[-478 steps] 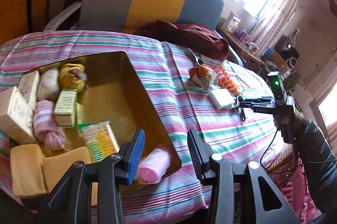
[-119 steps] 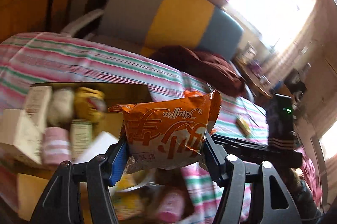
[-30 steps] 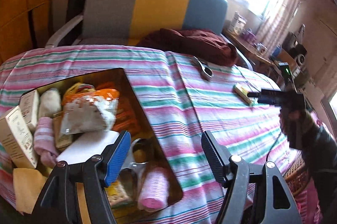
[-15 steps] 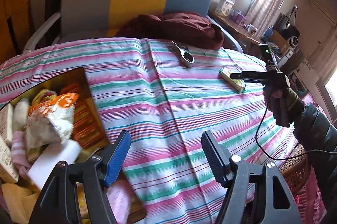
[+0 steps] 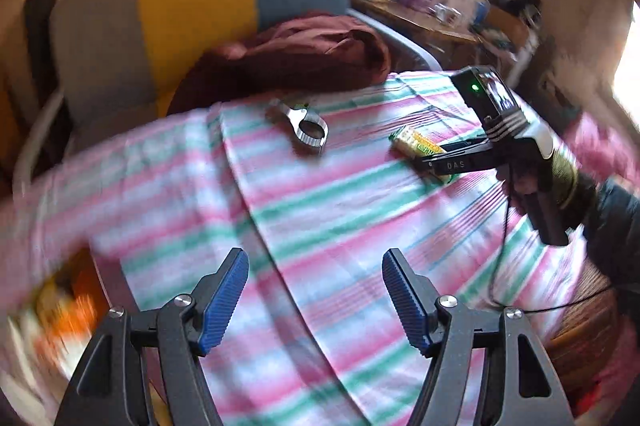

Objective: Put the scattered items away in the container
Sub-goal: 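Position the right tool around the WEIDAN pack while the left tool lowers over the silver clip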

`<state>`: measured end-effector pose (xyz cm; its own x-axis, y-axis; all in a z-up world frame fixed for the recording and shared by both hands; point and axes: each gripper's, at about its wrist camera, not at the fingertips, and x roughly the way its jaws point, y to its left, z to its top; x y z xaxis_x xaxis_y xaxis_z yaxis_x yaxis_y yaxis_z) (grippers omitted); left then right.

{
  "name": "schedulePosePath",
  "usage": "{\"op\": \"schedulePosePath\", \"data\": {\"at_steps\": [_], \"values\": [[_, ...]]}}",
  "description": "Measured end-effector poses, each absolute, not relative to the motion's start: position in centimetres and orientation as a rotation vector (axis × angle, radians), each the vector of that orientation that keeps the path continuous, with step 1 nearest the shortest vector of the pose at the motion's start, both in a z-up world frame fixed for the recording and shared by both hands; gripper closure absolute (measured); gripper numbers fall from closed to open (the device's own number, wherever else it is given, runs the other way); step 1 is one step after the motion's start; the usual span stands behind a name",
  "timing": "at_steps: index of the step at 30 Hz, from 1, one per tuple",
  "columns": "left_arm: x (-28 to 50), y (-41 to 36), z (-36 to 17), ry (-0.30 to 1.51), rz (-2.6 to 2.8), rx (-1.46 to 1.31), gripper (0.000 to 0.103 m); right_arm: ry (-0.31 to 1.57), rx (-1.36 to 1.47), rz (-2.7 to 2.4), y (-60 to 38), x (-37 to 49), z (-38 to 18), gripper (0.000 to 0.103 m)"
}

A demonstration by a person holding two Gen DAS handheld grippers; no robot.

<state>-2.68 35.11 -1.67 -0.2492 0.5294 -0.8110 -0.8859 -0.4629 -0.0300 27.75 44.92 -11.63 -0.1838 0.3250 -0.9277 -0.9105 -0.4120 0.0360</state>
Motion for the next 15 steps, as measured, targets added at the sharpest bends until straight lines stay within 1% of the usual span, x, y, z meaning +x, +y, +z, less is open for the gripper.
{"op": "schedulePosePath", "data": {"at_steps": [2,4,11,12,13,15], "values": [[-3.4,36.8,-1.6,0.640,1.834,-0.924,0.032,0.813,-1.138,1.741,45.0,28.1,-11.7,0.047],[-4.6,38.1,-1.6,0.661,1.796,-0.900,0.033,0.839,-1.124,1.742,44.9,28.3,-11.7,0.043],[-8.7,43.0,-2.1,0.697,1.687,-0.906,0.032,0.860,-1.077,1.749,44.4,29.0,-11.7,0.040],[-9.3,43.9,-2.3,0.716,1.669,-0.911,0.032,0.868,-1.065,1.747,44.4,29.1,-11.7,0.038],[-9.6,44.6,-2.7,0.739,1.652,-0.913,0.032,0.880,-1.052,1.749,44.5,29.1,-11.7,0.033],[-10.2,45.9,-3.0,0.783,1.644,-0.894,0.033,0.897,-1.037,1.757,44.7,29.0,-11.7,0.028]]}}
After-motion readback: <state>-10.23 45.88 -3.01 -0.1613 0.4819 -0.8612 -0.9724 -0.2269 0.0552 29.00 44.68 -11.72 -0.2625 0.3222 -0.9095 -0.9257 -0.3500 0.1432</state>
